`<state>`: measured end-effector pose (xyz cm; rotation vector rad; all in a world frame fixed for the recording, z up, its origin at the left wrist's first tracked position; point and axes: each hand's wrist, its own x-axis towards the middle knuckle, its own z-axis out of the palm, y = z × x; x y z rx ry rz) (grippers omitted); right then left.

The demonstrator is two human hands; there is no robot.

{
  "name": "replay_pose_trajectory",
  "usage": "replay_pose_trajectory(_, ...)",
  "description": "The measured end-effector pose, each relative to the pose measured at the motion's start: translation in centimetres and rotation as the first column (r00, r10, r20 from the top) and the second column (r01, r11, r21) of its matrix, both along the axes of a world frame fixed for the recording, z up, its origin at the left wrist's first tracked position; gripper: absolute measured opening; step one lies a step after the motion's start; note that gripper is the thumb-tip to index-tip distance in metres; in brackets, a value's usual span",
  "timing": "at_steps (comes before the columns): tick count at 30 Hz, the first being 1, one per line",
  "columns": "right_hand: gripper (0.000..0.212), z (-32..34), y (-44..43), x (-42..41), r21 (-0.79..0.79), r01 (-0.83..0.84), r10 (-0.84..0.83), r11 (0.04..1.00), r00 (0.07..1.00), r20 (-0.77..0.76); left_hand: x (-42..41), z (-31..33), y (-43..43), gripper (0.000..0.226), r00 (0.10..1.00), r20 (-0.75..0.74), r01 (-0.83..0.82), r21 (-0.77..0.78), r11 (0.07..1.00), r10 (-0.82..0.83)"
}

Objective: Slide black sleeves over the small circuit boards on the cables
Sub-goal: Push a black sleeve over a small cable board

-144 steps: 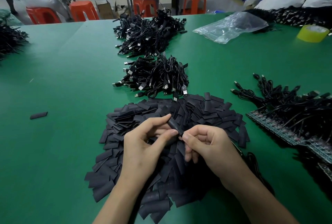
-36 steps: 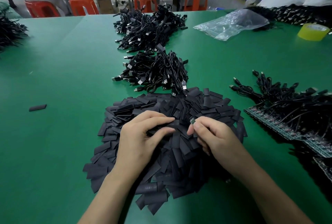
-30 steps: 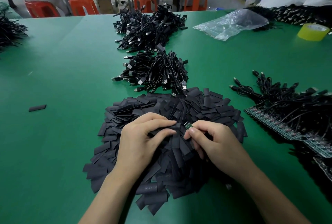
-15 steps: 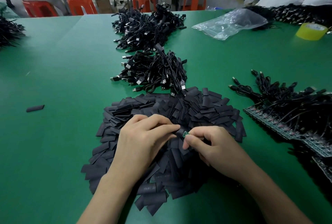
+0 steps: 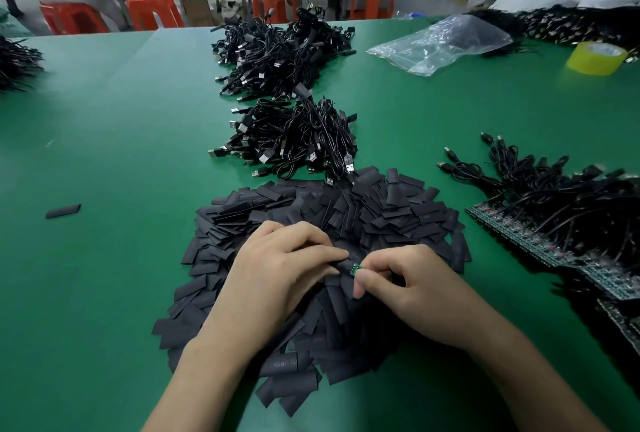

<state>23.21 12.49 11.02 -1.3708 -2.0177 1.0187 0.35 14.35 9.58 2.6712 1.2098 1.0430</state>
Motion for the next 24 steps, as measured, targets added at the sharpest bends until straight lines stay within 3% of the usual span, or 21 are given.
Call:
replay_pose_trajectory(8, 0.020, -0.2, -0.1, 0.0, 0.016, -0.007, 0.005, 1.000, 0.994, 0.111, 0.0, -0.2, 0.0, 0.015, 1.000, 0.025, 0.001, -0.151, 0.989, 0.003)
replay_pose_trajectory(17, 0.028, 0.9, 0.1, 0.5, -0.237, -0.055, 0.037, 0.970, 0.996, -0.081, 0.3, 0.0, -0.1, 0.020, 0.999, 0.026, 0.025, -0.110, 0.994, -0.023)
replay_pose_trajectory(24, 0.027, 1.0, 0.2, 0.8, -0.282, -0.055, 0.026, 0.958, 0.994, -0.107, -0.1, 0.0, 0.1, 0.022, 0.998, 0.016, 0.069, -0.192, 0.979, -0.067)
